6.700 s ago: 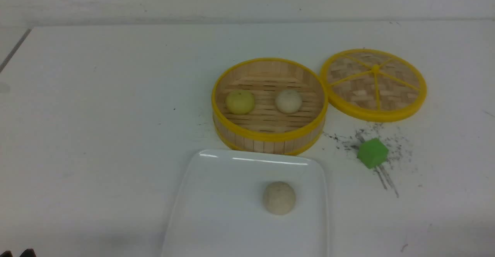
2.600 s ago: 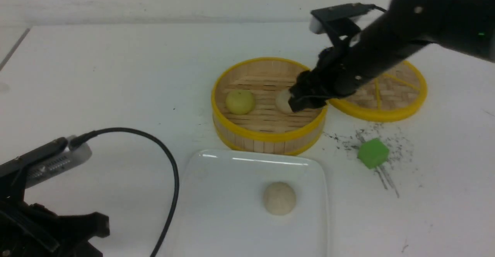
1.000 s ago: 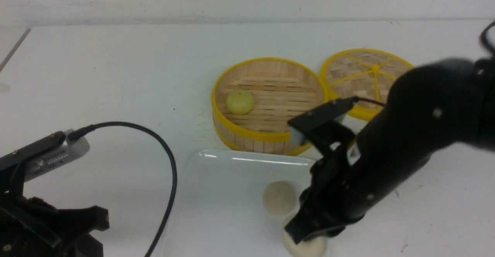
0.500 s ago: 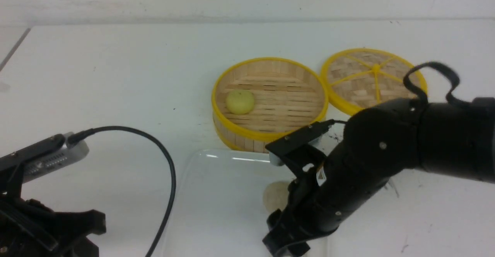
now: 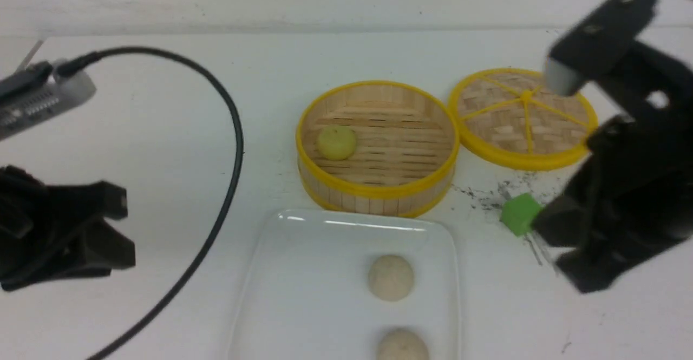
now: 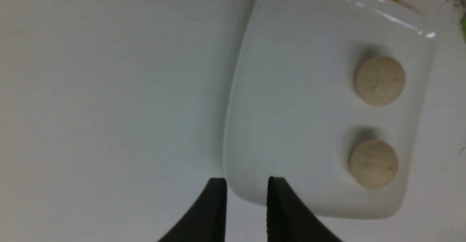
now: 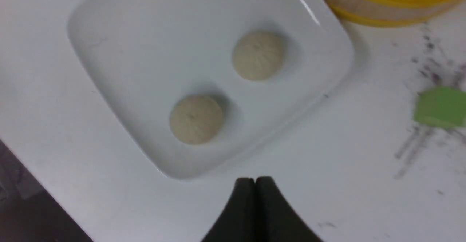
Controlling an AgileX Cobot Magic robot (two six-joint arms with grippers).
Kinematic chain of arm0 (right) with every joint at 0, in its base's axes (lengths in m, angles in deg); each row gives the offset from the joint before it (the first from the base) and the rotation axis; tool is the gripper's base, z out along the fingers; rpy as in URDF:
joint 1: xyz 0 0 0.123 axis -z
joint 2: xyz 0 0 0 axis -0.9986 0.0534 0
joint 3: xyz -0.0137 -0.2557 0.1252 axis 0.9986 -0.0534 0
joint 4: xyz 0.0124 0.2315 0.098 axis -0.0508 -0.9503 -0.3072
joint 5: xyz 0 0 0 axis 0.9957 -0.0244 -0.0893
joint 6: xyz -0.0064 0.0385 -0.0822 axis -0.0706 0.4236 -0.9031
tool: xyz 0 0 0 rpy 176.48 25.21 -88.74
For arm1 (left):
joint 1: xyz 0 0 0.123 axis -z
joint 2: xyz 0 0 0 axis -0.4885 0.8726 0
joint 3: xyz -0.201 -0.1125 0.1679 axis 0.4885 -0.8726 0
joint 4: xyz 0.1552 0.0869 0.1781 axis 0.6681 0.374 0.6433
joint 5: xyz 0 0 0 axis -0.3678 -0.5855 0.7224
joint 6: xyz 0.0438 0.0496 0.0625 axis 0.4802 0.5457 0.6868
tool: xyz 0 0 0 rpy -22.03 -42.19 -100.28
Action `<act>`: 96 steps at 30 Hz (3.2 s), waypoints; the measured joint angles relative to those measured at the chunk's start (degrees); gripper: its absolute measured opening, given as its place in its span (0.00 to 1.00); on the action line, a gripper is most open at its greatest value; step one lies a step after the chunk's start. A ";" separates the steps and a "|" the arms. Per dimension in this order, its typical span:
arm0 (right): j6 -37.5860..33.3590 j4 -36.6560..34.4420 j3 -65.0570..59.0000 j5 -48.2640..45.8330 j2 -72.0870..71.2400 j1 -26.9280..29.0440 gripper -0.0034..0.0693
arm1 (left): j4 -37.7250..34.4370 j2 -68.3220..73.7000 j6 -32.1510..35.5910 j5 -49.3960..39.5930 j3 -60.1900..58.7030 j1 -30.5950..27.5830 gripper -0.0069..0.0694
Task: Put the steamed buns into the plate on the white tablecloth.
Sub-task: 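Reach into the bamboo steamer and grasp a bun with the left gripper, then carry the bun from the bamboo steamer to the plate with the left gripper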
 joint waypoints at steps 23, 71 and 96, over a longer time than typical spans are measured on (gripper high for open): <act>29.26 34.02 -35.75 12.25 -41.72 0.00 0.03 | 7.22 53.22 -7.23 4.02 50.40 23.24 0.54; 29.59 34.64 -36.77 14.07 -41.94 0.00 0.07 | 13.76 38.23 -6.91 -8.14 56.08 24.91 0.12; 29.32 32.32 -36.64 14.00 -42.00 0.00 0.10 | 24.87 43.40 -23.65 11.01 17.68 40.64 0.55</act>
